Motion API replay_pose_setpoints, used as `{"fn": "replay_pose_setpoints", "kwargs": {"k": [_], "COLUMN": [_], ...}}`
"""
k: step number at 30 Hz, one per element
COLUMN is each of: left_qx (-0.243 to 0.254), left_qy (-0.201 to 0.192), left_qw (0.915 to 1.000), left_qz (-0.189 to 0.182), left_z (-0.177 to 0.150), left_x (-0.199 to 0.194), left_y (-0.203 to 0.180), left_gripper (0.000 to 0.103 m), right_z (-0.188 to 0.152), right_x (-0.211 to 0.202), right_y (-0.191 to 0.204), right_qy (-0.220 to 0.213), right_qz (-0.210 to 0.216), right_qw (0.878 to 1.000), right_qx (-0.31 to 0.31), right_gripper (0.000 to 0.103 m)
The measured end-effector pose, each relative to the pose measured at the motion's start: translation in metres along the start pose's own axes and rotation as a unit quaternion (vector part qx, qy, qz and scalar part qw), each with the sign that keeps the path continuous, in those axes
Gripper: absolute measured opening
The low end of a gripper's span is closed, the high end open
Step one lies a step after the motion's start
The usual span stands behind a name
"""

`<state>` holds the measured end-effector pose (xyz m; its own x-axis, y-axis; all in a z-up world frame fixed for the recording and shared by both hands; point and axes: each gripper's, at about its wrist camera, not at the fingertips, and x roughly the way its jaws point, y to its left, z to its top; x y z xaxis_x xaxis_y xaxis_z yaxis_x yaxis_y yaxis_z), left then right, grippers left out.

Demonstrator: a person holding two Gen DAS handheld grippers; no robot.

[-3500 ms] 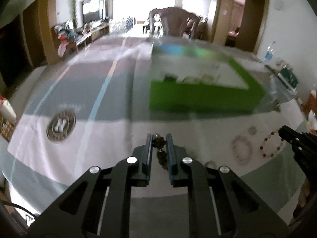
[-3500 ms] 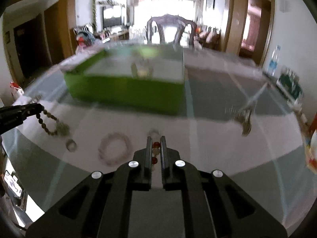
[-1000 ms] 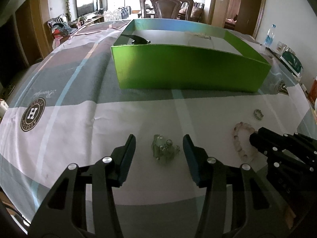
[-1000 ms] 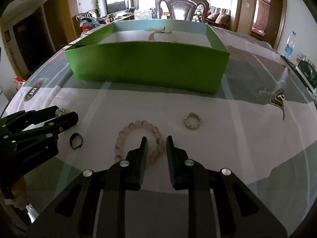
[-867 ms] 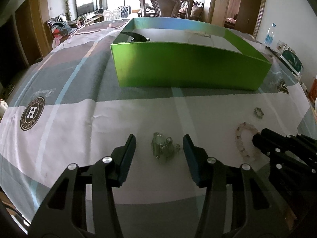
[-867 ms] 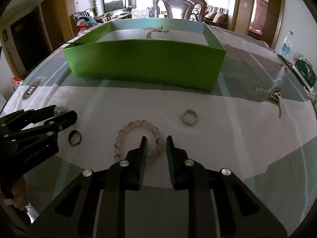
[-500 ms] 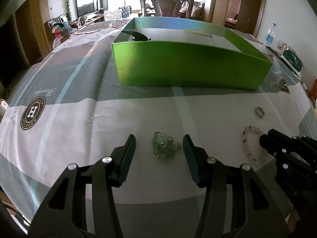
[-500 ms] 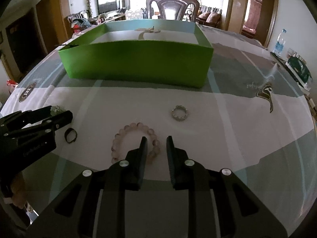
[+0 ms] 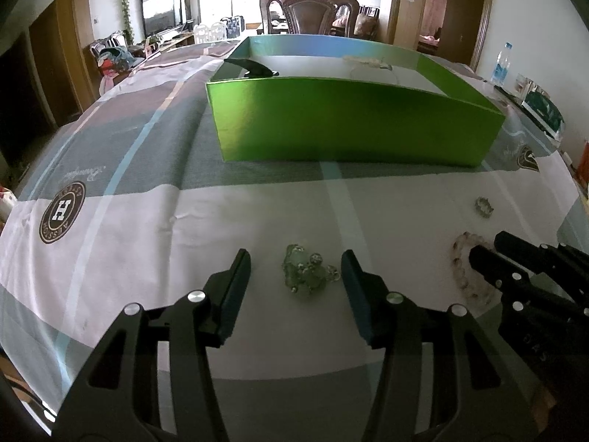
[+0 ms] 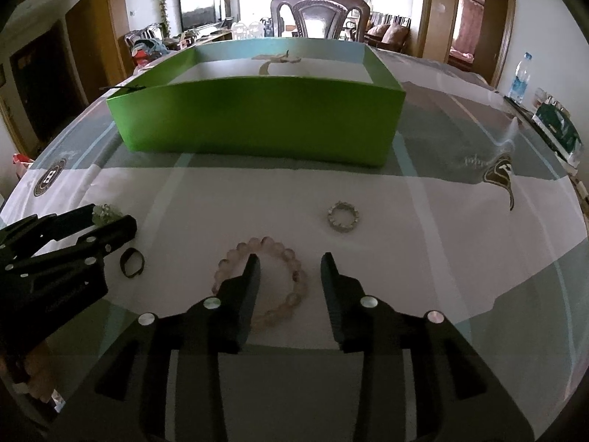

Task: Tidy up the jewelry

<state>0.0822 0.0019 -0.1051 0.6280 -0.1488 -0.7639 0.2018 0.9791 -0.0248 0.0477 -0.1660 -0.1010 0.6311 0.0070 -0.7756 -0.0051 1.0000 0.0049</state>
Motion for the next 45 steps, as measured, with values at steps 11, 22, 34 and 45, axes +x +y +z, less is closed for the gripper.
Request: {"fn": "replay_pose_setpoints", "kwargs": {"k": [11,22,34,45], "left_qx": [0.007,0.007,0.006,0.008], "left_qy": [-0.003,-0.006,-0.007,-0.008], "left_qw": [1.0000,0.9999,0.9999,0.9999], "left_qz": [0.006,0.010,0.014,0.010], "left_z": [-0.0011,-0.0024,-0.0028,-0.0020], "left_x": [0.0000,0.0004,0.0004,0.0002], "left_y": [-0.0023,0.0006,0.0007,0.0043], "left_gripper": [0.053,0.057,0.062,0.055], "right_z": [-0.0020,-0.0011,-0.0021,-0.0049], "right_x": [-0.0003,-0.0013,-0.0013,-0.0053], "right_y": [-0.0001,-0.0012,-0.0007,0.0037], "right_qy": [-0.003,-0.004,-0.006,-0.004], "right_qz": [0.000,-0.004,-0.005,0.020], "right_qw": [1.000,1.000,1.000,0.999], "right_qx": [-0.001,-0.001,-0.002,-0.027], "right_gripper": [0.035,0.039,0.040,0.010]}}
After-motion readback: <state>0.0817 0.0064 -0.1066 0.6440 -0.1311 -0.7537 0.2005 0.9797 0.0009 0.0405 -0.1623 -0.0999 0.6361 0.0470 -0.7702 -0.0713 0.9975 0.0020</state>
